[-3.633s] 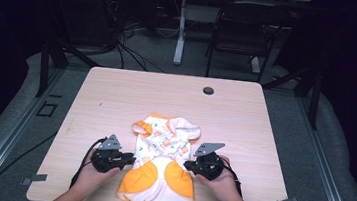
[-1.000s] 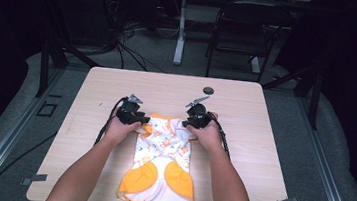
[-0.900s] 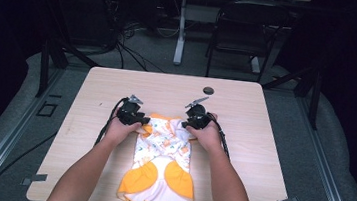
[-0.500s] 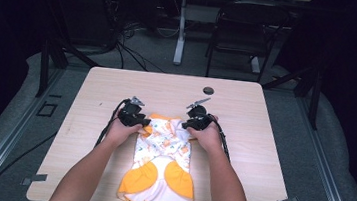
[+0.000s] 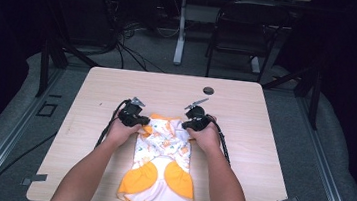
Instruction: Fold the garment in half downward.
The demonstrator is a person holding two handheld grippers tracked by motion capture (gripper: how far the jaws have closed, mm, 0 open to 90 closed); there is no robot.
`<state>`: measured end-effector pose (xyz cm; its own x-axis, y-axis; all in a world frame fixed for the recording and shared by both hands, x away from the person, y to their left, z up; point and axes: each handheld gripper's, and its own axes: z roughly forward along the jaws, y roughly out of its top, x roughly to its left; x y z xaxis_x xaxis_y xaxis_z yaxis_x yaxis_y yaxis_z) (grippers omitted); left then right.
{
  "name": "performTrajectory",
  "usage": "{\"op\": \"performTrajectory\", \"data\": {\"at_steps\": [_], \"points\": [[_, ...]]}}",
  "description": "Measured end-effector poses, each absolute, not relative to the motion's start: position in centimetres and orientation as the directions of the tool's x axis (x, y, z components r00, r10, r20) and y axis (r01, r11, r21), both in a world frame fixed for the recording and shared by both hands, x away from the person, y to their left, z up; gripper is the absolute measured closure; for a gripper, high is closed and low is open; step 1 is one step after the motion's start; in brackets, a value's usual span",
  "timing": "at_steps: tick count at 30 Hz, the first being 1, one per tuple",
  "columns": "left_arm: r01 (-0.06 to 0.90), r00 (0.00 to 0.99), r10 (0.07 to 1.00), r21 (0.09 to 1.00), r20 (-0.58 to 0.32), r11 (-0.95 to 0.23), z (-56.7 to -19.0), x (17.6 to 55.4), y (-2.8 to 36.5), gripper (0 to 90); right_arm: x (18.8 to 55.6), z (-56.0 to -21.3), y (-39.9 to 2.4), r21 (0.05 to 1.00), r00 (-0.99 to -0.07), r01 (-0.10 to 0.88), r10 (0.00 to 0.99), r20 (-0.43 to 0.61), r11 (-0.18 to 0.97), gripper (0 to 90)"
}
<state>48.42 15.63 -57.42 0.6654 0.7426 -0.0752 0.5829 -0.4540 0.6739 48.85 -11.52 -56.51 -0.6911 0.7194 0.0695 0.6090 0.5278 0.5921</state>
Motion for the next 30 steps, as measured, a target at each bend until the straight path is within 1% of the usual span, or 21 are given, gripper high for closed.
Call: {"op": "performTrajectory", "data": {"at_steps": [1, 3, 4, 5, 7, 14, 30], "points": [[0.584, 0.664, 0.744, 0.672, -0.074, -0.455, -57.4, 48.4, 15.6, 86.1, 48.7, -56.5, -11.5, 0.597, -0.686, 0.608, 0.724, 0.064, 0.523, 87.2], [0.586, 0.665, 0.743, 0.667, -0.073, -0.46, -57.3, 48.4, 15.6, 86.6, 48.6, -56.5, -11.4, 0.604, -0.681, 0.607, 0.729, 0.063, 0.516, 87.3], [0.585, 0.662, 0.746, 0.67, -0.069, -0.457, -57.3, 48.4, 15.6, 87.0, 48.5, -56.3, -11.3, 0.595, -0.69, 0.598, 0.723, 0.041, 0.537, 87.4], [0.585, 0.663, 0.746, 0.669, -0.068, -0.459, -57.2, 48.3, 15.6, 87.0, 48.5, -56.3, -11.3, 0.595, -0.69, 0.598, 0.723, 0.041, 0.537, 87.4], [0.585, 0.664, 0.745, 0.668, -0.069, -0.46, -57.0, 48.2, 15.6, 87.5, 48.3, -56.0, -11.4, 0.61, -0.703, 0.571, 0.711, 0.018, 0.549, 87.5], [0.557, 0.674, 0.737, 0.696, -0.06, -0.453, -55.7, 47.6, 15.9, 87.7, 47.7, -54.8, -11.6, 0.631, -0.719, 0.539, 0.695, 0.0, 0.558, 87.4], [0.51, 0.688, 0.724, 0.739, -0.043, -0.441, -53.4, 46.7, 16.7, 87.7, 46.7, -52.3, -12.1, 0.689, -0.73, 0.497, 0.683, 0.004, 0.527, 87.4]]}}
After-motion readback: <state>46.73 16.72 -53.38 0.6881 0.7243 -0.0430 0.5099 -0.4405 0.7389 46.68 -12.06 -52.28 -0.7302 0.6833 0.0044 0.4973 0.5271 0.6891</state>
